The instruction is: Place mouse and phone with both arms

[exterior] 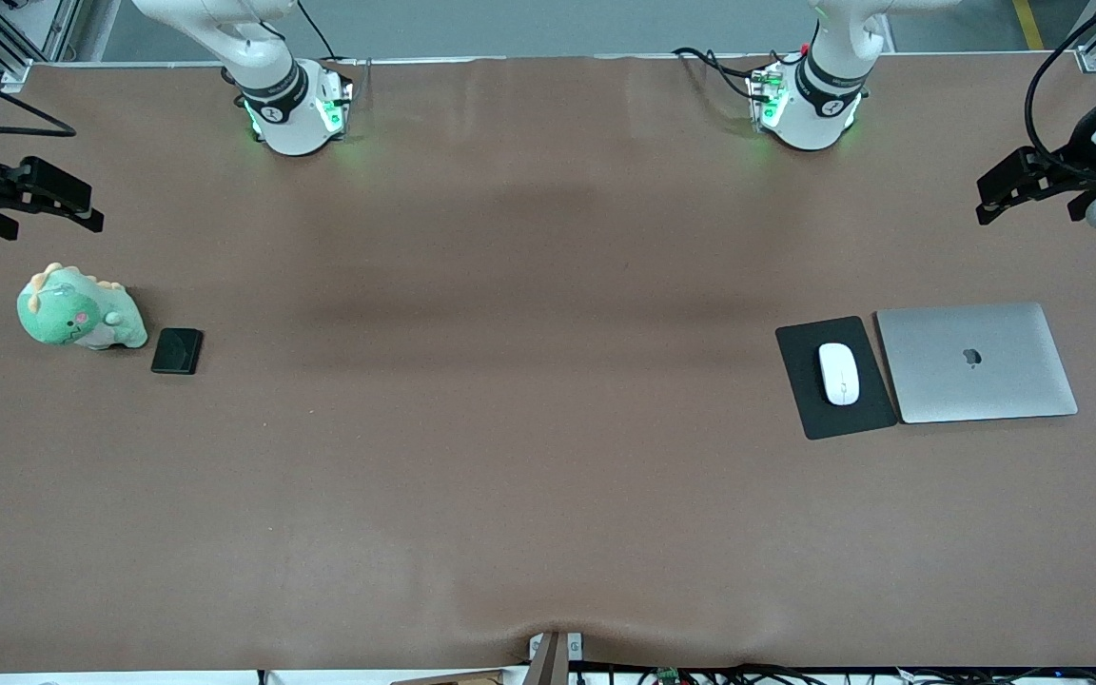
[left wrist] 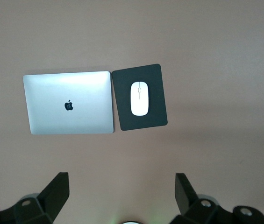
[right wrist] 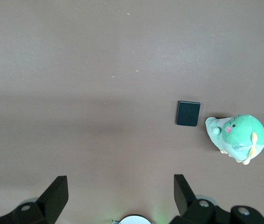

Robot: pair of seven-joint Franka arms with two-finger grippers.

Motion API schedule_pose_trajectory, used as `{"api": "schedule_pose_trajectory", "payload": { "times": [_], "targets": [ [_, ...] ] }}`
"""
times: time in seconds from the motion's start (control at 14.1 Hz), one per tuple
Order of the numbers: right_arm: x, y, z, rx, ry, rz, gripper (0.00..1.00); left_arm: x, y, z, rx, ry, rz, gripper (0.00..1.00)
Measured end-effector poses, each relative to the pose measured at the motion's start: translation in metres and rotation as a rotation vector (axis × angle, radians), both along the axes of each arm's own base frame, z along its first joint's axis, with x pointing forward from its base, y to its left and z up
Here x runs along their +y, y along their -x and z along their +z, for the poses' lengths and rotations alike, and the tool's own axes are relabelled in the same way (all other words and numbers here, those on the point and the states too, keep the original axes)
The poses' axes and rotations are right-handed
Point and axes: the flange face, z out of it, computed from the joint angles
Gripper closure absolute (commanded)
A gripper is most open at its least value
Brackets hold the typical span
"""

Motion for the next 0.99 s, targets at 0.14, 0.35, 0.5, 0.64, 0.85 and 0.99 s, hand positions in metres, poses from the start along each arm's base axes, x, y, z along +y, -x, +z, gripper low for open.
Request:
{"api": "schedule_pose_trajectory", "payload": {
  "times": [0.14,0.35,0.5,0.64,0.85,0.99],
  "targets": [
    [-0.0078,-0.0005,-0.0021,0.001,0.001,-0.014,0.00,-0.0025,-0.0002,-0.0011,0.001,0.000,0.016,0.00],
    [-0.0106,-0.0008,-0.0038,0.003,0.004,-0.019,0.00,-0.0104,0.0002,-0.0018,0.002,-0.001,0.019,0.00],
    [-0.0115,-0.0007,-0.0039,0.003,0.014,-0.020,0.00,-0.0098,0.0002,-0.0018,0.002,-0.001,0.020,0.00],
    [-0.0118,-0.0007,-0.0039,0.003,0.019,-0.020,0.00,-0.0091,0.0001,-0.0017,0.002,-0.001,0.021,0.00],
    [-0.0111,0.0008,-0.0050,0.017,0.027,-0.017,0.00,-0.0076,-0.0003,-0.0008,-0.001,-0.001,0.024,0.00],
    [-0.0099,0.0011,-0.0052,0.020,0.029,-0.014,0.00,-0.0059,-0.0005,0.0031,-0.009,0.000,0.027,0.00]
  ]
}}
